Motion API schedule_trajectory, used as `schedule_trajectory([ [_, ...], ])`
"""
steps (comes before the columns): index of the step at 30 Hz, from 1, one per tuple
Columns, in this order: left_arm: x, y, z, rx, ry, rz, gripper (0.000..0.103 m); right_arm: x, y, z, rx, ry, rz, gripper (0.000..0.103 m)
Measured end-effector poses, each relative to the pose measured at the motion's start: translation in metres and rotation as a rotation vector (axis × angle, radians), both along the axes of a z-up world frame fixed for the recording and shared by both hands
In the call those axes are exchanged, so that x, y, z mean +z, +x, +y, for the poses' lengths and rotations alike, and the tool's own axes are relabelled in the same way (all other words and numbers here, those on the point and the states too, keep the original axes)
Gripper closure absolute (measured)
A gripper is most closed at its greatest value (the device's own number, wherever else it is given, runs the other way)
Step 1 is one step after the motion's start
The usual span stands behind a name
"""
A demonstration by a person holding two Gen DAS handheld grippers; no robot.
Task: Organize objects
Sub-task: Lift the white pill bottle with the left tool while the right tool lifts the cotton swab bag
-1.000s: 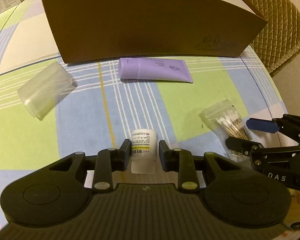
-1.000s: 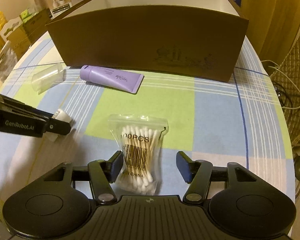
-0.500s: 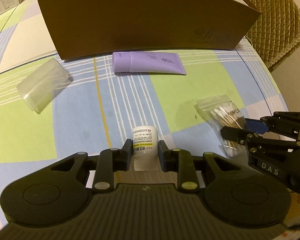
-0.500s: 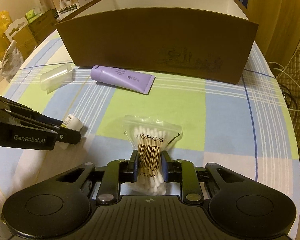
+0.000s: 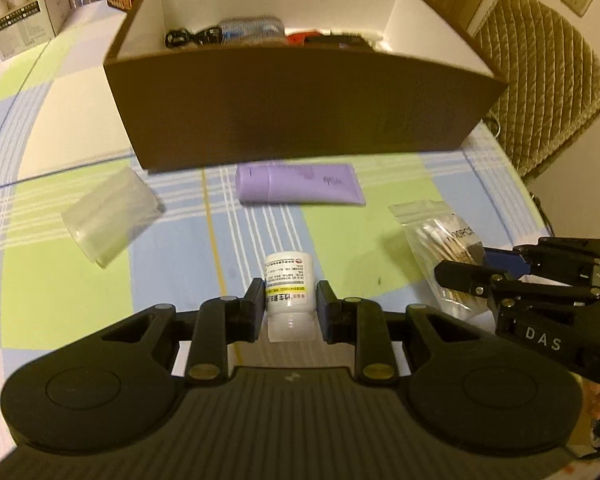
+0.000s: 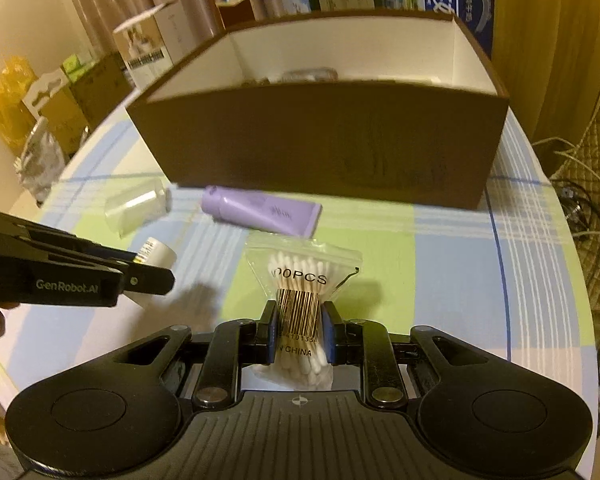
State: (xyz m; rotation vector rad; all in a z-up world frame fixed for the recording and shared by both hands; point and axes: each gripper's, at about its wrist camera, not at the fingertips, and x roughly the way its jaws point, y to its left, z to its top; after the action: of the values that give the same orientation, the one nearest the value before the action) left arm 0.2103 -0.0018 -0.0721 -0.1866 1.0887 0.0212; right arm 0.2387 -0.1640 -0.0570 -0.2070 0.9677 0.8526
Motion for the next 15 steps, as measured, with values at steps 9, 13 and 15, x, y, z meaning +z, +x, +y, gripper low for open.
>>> schedule_trajectory([
  [9, 0.045, 0.011, 0.009, 0.02, 0.005, -0.116, 0.08, 0.045, 0.015, 0.008, 0.013, 0.114, -0.039, 0.084],
  [13, 0.065, 0.022, 0.017, 0.028, 0.018, -0.17, 0.081, 0.067, 0.029, 0.012, 0.005, 0.154, -0.078, 0.084],
  [15, 0.073, 0.031, 0.022, 0.033, 0.031, -0.19, 0.08, 0.077, 0.038, 0.014, 0.0, 0.171, -0.102, 0.084],
])
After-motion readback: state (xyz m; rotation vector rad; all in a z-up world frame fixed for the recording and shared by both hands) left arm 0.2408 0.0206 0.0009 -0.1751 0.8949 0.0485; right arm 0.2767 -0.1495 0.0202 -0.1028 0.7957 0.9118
